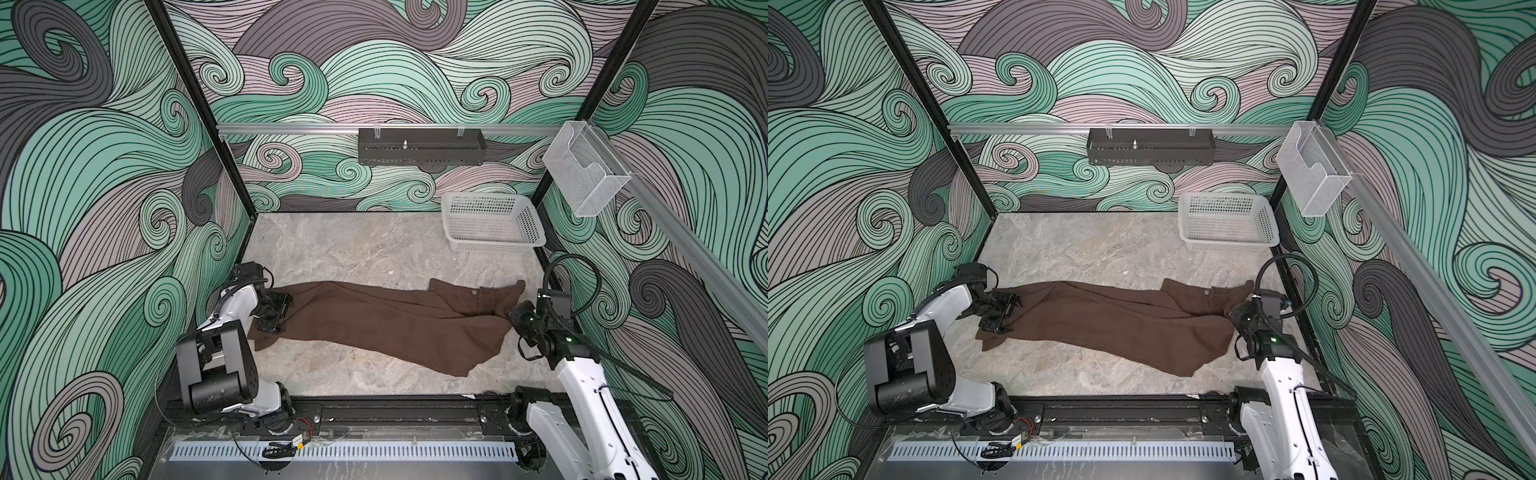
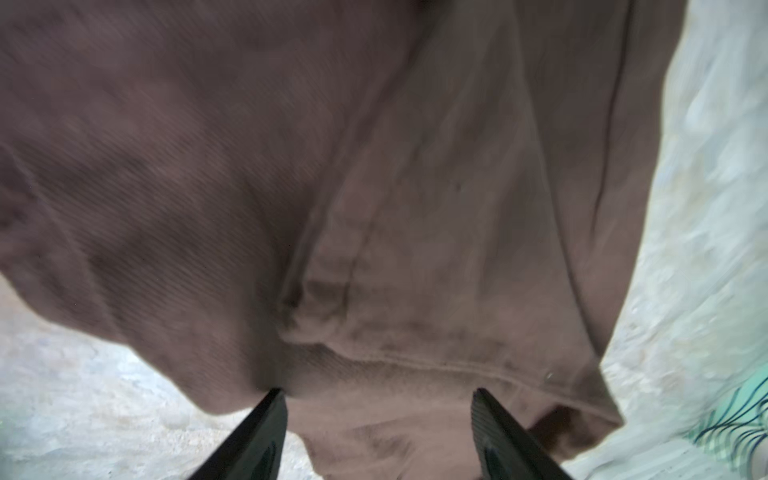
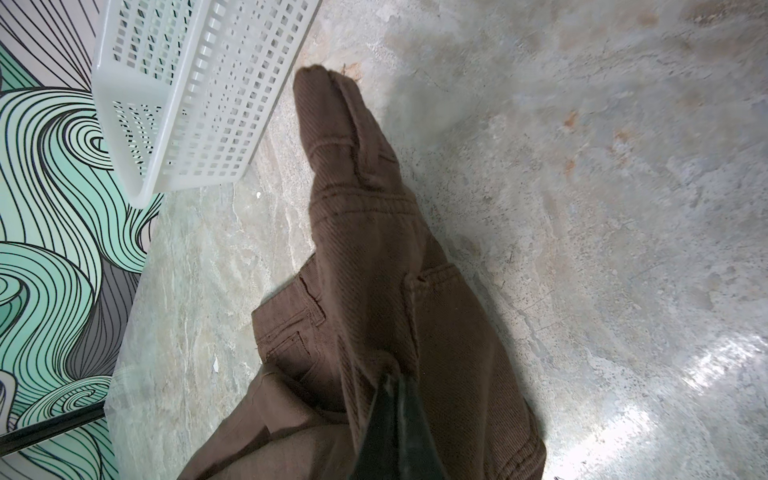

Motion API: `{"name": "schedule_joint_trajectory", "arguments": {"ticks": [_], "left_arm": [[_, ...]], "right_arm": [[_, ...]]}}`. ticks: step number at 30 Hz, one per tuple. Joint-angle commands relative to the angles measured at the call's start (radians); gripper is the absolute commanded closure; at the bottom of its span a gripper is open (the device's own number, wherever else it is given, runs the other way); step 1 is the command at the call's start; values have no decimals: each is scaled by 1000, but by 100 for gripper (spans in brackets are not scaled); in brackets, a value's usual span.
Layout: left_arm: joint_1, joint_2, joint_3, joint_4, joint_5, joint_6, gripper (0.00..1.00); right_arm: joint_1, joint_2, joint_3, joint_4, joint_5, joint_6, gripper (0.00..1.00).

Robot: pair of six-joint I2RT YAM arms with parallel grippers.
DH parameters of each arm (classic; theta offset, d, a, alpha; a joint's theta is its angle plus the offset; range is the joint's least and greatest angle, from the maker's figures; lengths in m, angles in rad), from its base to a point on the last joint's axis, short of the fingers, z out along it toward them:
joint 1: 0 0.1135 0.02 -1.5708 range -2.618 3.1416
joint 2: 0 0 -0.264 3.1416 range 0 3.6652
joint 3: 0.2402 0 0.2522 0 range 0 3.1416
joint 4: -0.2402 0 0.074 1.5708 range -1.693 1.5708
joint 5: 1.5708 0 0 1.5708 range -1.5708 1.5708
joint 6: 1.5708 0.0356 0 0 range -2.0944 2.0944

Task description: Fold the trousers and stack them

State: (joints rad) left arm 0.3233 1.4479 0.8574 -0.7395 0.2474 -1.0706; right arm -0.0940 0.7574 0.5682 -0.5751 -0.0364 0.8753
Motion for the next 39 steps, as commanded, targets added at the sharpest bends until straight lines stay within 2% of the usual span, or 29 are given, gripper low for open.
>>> {"name": "schedule_joint_trajectory", "arguments": {"ticks": [1,9,14,24,29,32,36,39], "left_arm": [[31,23,14,27,-21,-32,29],[38,103,31,73,1,-36,35],[38,148,47,99,-2,-33,46],[67,190,150,91,20,11,100],[91,198,246,74,72,36,100],[98,210,380,34,96,49,100],[120,264,664,-39,155,59,100],[160,310,879,-40,225,12,100]], "right_arm": [[-3,11,10,27,-18,-2,100],[-4,26,15,41,-21,-11,100],[-3,25,2,48,-25,-9,100],[-5,27,28,39,-28,-12,100],[-7,39,65,41,-16,11,100],[-11,74,116,74,-13,45,100],[-14,177,231,186,-26,128,100],[-24,268,355,287,-64,197,100]]}}
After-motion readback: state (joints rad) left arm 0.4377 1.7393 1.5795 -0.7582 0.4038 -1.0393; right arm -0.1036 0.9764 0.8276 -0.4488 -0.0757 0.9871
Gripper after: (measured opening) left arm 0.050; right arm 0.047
